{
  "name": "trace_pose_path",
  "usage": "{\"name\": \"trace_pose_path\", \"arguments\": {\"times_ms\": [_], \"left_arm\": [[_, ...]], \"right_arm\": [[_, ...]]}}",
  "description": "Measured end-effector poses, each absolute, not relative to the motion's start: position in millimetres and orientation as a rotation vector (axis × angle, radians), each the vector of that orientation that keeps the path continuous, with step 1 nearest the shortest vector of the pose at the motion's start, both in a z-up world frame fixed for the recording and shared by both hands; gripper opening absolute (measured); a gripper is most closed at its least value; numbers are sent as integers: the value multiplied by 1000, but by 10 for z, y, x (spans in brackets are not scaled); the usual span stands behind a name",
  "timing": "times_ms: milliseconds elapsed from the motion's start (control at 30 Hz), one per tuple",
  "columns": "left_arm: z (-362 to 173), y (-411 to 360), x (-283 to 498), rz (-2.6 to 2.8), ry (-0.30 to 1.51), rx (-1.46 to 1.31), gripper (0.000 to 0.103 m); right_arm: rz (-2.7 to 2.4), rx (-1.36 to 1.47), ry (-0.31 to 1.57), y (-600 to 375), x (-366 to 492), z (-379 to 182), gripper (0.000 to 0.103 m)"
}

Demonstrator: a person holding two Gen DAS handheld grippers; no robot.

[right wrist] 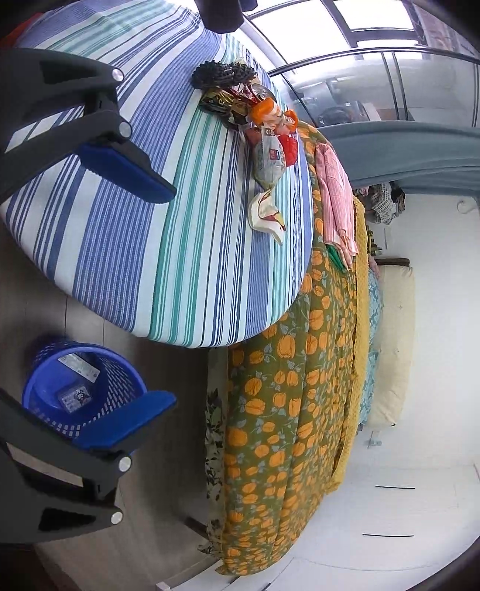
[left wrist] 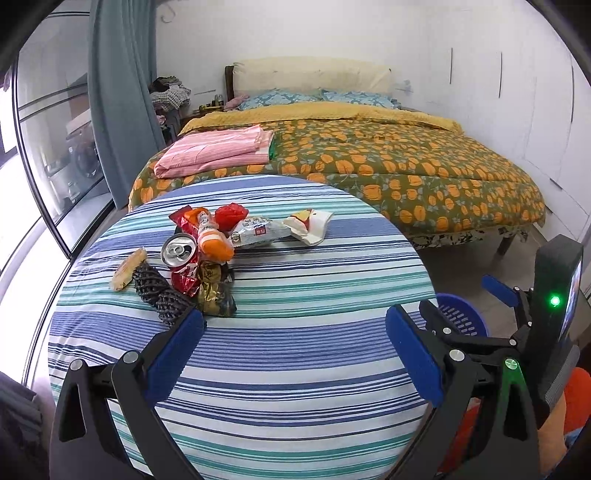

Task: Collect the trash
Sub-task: 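Move both tools back over the striped table, then grasp the black mesh net with the left tool while the right tool grasps the gold wrapper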

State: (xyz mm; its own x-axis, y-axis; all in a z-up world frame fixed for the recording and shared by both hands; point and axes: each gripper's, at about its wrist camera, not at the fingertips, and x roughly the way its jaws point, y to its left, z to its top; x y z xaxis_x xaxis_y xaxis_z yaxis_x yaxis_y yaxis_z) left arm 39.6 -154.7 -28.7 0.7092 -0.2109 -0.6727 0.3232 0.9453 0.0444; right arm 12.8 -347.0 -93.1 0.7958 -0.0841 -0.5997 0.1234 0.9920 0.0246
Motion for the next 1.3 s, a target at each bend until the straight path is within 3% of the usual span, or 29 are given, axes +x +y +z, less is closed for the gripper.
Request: {"name": "trace_pose_path", "arguments": {"times_ms": [267,533,1133,1233,1300], "left_arm": [[-526,-1347,532,-294,796,131,98],[-1131,-534,691,-203,920,51,98],[-1206,-207,1569,-65,933,-154,97],[-1211,-58,1565,-128,938,-188,73],[-1192,6,1570,-218,959,-197,45]], "right_arm": [[-101,-4,639,-3341,157,-948,99],[-9,-107,649,-2948,144,-976,98],[112,-174,703,-2430,174,-1200,98],[107,-145,702,-2515,171,-1172,98],[104,-127,704,-2567,191,-1169,98]]}}
